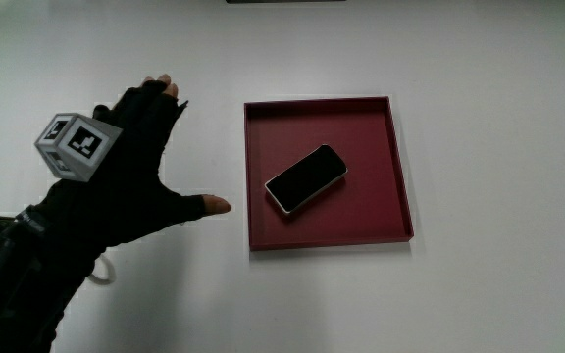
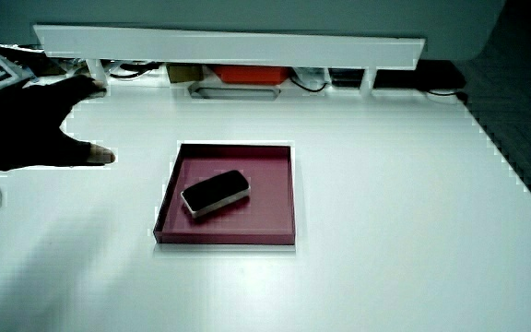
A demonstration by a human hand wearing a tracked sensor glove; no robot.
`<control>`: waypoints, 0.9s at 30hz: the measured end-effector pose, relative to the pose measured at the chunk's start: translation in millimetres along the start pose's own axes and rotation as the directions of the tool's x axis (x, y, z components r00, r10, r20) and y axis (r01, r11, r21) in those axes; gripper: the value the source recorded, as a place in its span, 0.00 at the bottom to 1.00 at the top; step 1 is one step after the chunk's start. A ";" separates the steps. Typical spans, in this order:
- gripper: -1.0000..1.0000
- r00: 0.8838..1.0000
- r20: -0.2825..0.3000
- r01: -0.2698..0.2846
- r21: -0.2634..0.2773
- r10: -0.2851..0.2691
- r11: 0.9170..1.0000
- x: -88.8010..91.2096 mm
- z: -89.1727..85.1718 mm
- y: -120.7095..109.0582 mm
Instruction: Place eraser
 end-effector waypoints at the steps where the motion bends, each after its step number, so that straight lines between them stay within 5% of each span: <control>1: 0.50 1.000 0.028 -0.004 -0.007 0.004 1.000 0.9 -2.5 1.9; 2: 0.50 0.999 0.036 -0.027 -0.020 0.028 0.999 1.8 -5.1 4.0; 4: 0.50 0.998 0.052 0.027 -0.013 -0.027 1.000 0.2 -12.1 11.5; 5: 0.50 0.996 0.079 -0.029 -0.029 0.031 0.999 3.4 -14.8 12.4; 6: 0.50 0.985 0.161 0.075 -0.034 -0.068 0.997 -1.6 -23.0 19.9; 7: 0.50 0.989 0.132 -0.055 -0.061 0.063 0.997 7.5 -23.6 18.3; 8: 0.50 0.996 0.086 0.015 -0.033 -0.012 0.999 4.9 -28.9 24.1; 9: 0.50 0.992 0.117 -0.032 -0.069 0.040 0.997 7.6 -32.9 25.4; 12: 0.50 0.997 0.068 -0.035 -0.077 0.040 0.996 13.2 -42.1 32.8; 17: 0.50 0.994 0.084 -0.060 -0.089 0.067 0.994 15.5 -55.1 44.8; 18: 0.50 0.998 0.062 0.005 -0.070 0.000 0.998 8.5 -63.6 52.4; 19: 0.50 0.997 0.054 -0.041 -0.081 0.046 0.996 13.6 -65.7 52.1; 21: 0.50 0.998 0.036 0.045 -0.046 -0.043 0.998 2.3 -84.0 65.6; 24: 0.50 0.998 -0.021 -0.062 -0.072 0.061 0.995 15.3 -92.3 65.7; 26: 0.50 0.998 -0.045 -0.035 -0.061 0.032 0.997 10.5 -106.1 74.6; 27: 0.50 0.997 -0.050 -0.067 -0.071 0.064 0.995 13.9 -108.9 74.7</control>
